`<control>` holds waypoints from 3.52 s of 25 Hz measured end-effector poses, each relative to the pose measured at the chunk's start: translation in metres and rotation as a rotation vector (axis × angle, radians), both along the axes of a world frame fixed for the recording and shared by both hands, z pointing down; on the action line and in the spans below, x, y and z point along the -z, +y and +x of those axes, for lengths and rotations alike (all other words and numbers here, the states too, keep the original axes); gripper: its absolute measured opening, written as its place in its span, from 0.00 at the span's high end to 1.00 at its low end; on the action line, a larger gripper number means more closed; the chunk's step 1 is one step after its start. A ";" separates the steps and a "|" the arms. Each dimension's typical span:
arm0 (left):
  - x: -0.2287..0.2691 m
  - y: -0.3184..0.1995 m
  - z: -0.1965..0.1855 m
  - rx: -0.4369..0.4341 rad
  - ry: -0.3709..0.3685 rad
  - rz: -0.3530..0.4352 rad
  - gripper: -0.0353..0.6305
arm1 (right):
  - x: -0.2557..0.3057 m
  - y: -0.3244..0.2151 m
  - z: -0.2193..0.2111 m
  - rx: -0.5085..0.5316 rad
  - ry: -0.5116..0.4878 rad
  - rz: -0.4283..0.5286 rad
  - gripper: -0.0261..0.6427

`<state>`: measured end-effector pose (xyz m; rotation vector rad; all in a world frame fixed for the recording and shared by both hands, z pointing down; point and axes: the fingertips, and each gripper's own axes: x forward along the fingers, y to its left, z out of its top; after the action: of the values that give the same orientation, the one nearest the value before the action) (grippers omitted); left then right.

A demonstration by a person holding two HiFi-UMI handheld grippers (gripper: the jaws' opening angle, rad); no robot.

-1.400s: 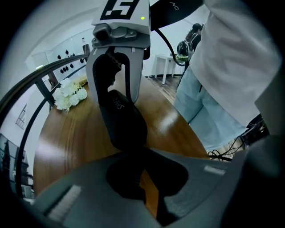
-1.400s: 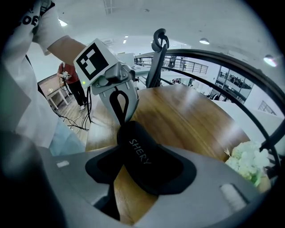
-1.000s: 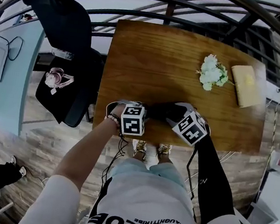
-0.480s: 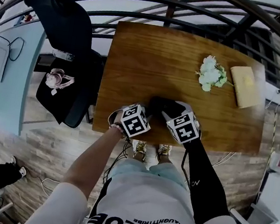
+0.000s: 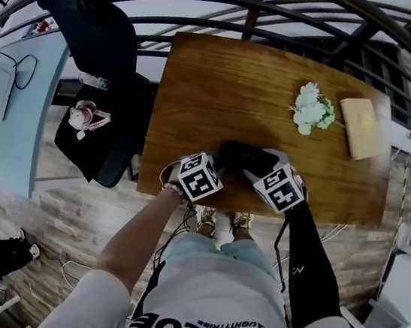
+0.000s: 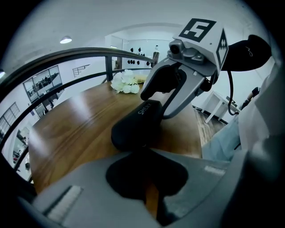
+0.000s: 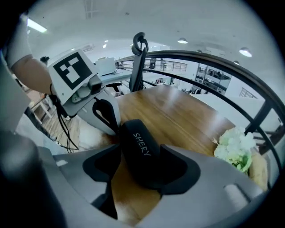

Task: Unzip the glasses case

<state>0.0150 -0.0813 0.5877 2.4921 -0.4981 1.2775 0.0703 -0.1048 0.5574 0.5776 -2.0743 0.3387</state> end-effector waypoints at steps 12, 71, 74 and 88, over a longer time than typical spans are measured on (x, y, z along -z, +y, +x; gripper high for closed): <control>-0.004 -0.005 -0.013 -0.028 -0.029 0.018 0.78 | -0.017 0.006 0.037 -0.020 -0.032 -0.127 0.58; -0.016 -0.040 0.003 0.116 -0.043 0.113 0.78 | -0.019 -0.039 -0.023 -0.078 -0.162 -0.088 0.63; -0.016 -0.037 0.005 0.120 -0.047 0.111 0.78 | -0.019 -0.039 -0.023 -0.073 -0.166 -0.087 0.63; -0.016 -0.014 0.025 0.119 -0.038 0.101 0.78 | -0.021 -0.040 -0.023 -0.068 -0.192 -0.090 0.63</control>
<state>0.0397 -0.0951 0.6041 2.4808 -0.7254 1.2849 0.0474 -0.1449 0.5780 0.5809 -2.2131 0.5422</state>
